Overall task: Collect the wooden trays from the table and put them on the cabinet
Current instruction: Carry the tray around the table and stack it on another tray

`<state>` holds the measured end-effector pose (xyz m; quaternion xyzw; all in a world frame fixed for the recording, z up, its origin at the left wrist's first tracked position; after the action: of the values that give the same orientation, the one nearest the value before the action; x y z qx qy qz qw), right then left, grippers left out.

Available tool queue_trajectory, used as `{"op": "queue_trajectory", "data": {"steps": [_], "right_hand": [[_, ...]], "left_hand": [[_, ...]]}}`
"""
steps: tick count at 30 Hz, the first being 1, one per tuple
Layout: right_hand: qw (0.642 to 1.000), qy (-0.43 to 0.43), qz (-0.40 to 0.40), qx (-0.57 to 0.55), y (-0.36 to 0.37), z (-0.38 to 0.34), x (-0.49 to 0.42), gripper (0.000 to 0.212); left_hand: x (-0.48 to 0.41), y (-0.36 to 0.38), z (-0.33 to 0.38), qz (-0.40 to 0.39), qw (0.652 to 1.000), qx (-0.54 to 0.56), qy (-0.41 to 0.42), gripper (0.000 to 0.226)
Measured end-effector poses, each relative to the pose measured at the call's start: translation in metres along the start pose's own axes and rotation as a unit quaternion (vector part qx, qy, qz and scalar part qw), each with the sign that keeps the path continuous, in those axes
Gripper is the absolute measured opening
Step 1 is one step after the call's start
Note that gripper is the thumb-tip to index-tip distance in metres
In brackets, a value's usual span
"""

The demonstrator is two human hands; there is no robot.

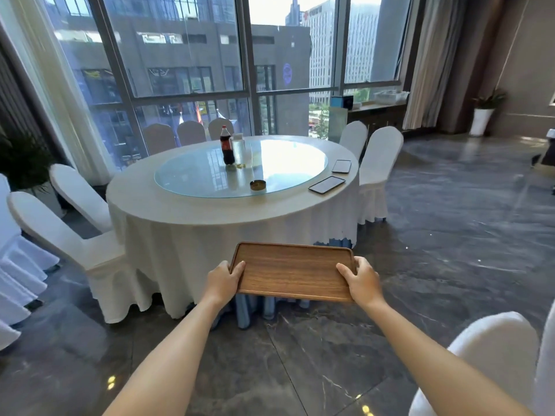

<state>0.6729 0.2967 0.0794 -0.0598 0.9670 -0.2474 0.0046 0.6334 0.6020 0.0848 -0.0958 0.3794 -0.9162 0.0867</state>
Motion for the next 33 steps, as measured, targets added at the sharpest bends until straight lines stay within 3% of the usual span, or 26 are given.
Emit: {"op": "queue_trajectory", "data": {"steps": [8, 18, 25, 33], "right_hand": [[0.999, 0.041, 0.027, -0.005, 0.017, 0.017, -0.131, 0.043], [0.994, 0.057, 0.087, -0.023, 0.009, -0.01, -0.337, 0.039], [0.984, 0.105, 0.143, -0.03, -0.033, 0.021, -0.413, 0.033], [0.984, 0.124, 0.13, -0.01, -0.083, 0.083, -0.519, 0.037]], "left_hand": [[-0.157, 0.01, 0.001, -0.043, 0.999, -0.021, -0.001, 0.041], [-0.399, -0.007, 0.056, -0.071, 0.994, -0.066, 0.059, 0.042], [-0.504, 0.052, 0.101, -0.115, 0.989, -0.038, 0.087, 0.045], [-0.601, 0.132, 0.135, -0.146, 0.987, -0.023, 0.063, 0.049]]}}
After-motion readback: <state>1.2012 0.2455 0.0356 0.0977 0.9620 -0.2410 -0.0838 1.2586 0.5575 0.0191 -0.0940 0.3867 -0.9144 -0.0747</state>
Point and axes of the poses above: each hand's wrist, its own x-axis away from the middle knuckle, its own y-axis out of the palm, z = x × y, the point moved 7 cm from there along -x, towards the middle knuckle, and after that the axes turned 14 degrees about -z, right-handed, at the moved point
